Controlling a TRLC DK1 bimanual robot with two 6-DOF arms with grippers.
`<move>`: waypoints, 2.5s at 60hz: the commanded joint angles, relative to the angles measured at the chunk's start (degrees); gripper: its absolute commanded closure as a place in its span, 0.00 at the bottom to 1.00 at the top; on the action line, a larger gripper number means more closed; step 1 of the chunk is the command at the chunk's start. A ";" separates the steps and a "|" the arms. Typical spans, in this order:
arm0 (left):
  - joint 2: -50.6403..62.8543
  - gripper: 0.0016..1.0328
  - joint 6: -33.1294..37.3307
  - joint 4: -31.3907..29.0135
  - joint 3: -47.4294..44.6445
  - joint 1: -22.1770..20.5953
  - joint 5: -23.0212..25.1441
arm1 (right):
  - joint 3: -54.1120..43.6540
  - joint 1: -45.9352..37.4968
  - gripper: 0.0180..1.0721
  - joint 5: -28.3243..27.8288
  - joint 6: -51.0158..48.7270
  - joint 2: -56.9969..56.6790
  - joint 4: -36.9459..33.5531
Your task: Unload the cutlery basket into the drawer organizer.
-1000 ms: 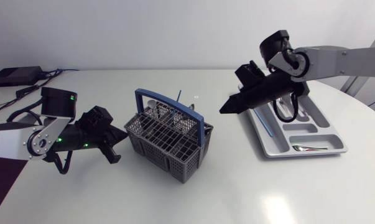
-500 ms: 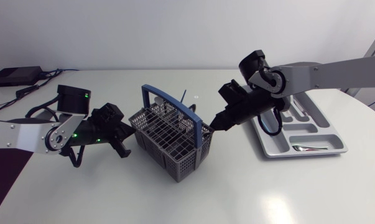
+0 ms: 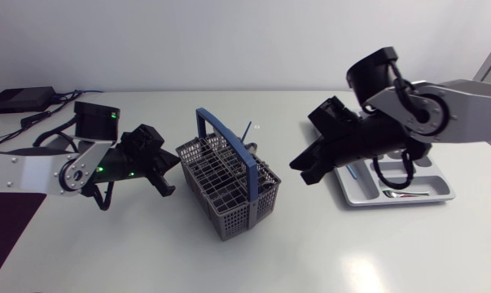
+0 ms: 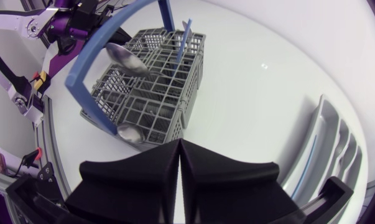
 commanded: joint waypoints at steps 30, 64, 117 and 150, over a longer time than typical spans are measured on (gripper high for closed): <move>-21.73 0.96 1.46 -5.38 -6.11 -10.82 -6.95 | -13.69 1.59 0.59 3.82 -8.55 -17.56 1.76; -26.39 0.81 4.27 -23.40 9.10 -42.90 -28.92 | -20.46 -0.52 0.58 4.09 -10.40 -25.65 1.05; 6.31 0.53 10.69 -38.17 31.60 -49.14 -37.62 | -26.17 -11.59 0.55 -3.47 -14.00 -31.98 -0.62; 16.42 0.64 14.12 -41.33 38.19 -48.79 -44.30 | -26.96 -15.63 0.54 -6.99 -16.38 -32.42 -0.88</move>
